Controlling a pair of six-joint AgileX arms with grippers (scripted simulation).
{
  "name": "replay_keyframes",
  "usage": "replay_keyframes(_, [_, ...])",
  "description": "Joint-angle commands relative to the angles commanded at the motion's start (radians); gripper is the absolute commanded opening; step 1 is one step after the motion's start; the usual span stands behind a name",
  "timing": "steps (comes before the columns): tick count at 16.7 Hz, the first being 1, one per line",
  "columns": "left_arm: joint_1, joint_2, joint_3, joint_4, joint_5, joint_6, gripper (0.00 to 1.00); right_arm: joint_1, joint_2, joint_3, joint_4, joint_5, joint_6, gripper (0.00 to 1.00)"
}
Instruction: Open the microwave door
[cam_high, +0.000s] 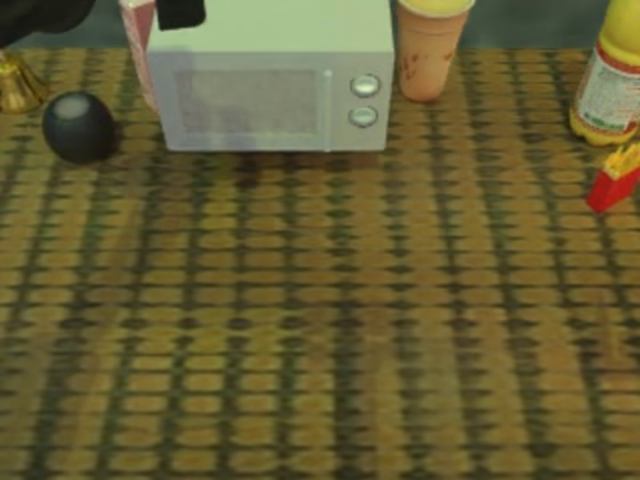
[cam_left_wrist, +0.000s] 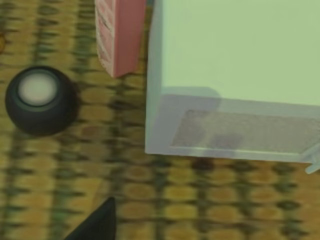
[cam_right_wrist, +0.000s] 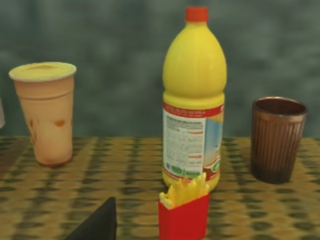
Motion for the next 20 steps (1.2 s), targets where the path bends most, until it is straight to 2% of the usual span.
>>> replay_keyframes(5, [-0.129,0.480,0.503,-0.258,-0.060,-0.115,1.00,0.000,0.000,0.000,0.000,0.000,0.000,1.00])
replay_keyframes(10, [-0.217,0.763,0.831,-0.413,-0.100,-0.199,1.00,0.000,0.000,0.000,0.000,0.000,0.000,1.00])
replay_keyframes(13, [-0.239,0.839,0.913,-0.448,-0.110,-0.222,1.00,0.000,0.000,0.000,0.000,0.000,0.000,1.00])
replay_keyframes(20, [-0.233,0.853,0.907,-0.432,-0.108,-0.217,1.00,0.000,0.000,0.000,0.000,0.000,0.000,1.00])
